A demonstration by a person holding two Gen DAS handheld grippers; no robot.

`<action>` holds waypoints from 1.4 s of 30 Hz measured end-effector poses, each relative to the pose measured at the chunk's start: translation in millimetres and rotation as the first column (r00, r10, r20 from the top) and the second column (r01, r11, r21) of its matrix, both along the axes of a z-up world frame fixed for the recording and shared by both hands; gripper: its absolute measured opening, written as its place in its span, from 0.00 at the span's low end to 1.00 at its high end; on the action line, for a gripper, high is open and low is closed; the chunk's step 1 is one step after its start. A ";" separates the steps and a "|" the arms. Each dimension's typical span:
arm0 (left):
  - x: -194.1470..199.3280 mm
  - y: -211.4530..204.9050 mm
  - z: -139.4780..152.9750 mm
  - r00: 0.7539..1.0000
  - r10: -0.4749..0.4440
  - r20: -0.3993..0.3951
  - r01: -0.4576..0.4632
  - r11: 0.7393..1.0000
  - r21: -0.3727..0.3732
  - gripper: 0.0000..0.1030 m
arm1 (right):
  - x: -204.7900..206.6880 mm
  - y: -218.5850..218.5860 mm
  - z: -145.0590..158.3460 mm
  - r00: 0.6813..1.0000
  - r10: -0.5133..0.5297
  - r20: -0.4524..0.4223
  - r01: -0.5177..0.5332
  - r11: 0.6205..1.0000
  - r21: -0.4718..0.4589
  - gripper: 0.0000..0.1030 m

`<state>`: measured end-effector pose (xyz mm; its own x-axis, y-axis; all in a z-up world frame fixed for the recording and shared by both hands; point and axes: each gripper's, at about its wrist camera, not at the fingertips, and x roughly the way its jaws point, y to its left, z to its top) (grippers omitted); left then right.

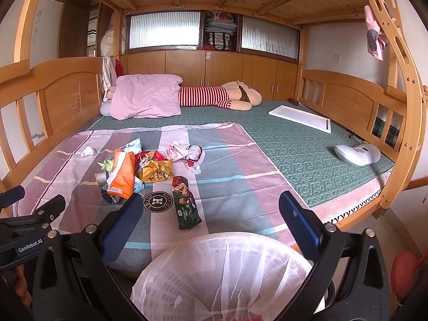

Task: Collect trash

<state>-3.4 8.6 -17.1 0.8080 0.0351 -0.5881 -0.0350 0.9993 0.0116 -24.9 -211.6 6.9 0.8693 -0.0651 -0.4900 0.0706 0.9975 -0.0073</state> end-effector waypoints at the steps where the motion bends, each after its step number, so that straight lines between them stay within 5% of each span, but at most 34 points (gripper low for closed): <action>1: 0.2 0.1 0.2 1.000 0.000 0.000 0.000 1.000 0.000 0.97 | 0.3 -0.4 0.3 1.000 0.000 -0.001 0.000 1.000 0.001 0.97; 29: 0.8 1.5 -1.5 1.000 -0.020 0.011 0.019 1.000 0.011 0.97 | 4.2 9.0 -7.5 1.000 0.004 -0.029 -0.006 0.999 -0.049 0.97; 35: 20.5 28.4 -15.6 0.993 -0.099 -0.056 0.091 0.986 -0.138 0.95 | 15.0 8.8 -28.1 0.997 0.021 -0.073 -0.019 1.000 0.023 0.97; 40: 48.0 69.6 -14.2 0.993 -0.113 -0.021 0.106 0.971 -0.213 0.79 | 38.0 16.7 -39.3 0.985 0.030 -0.169 -0.021 0.998 0.050 0.96; 42: 66.1 94.1 -10.0 0.995 -0.096 0.002 0.094 0.969 -0.230 0.74 | 48.5 22.8 -39.0 0.979 0.031 -0.202 -0.013 0.996 0.091 0.88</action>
